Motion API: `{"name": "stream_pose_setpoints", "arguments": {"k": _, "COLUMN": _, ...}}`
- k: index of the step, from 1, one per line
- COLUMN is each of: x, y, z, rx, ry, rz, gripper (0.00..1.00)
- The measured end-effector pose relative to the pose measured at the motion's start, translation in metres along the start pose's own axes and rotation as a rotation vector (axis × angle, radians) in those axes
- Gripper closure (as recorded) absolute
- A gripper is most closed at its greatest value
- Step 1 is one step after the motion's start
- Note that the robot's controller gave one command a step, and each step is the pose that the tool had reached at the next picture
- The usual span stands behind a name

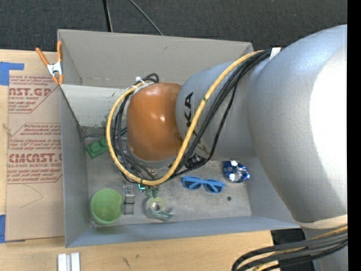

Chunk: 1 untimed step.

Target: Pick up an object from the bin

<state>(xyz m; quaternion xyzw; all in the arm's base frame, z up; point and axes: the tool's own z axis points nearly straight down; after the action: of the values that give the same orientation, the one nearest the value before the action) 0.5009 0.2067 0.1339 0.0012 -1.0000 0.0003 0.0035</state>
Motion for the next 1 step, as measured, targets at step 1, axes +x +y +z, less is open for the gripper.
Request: {"name": "stream_pose_setpoints", "arguments": {"k": 1, "x": 0.0084, "y": 0.0397, "z": 0.0612, "rx": -0.001, "ry": -0.007, "rz": -0.274, "gripper": 0.0}}
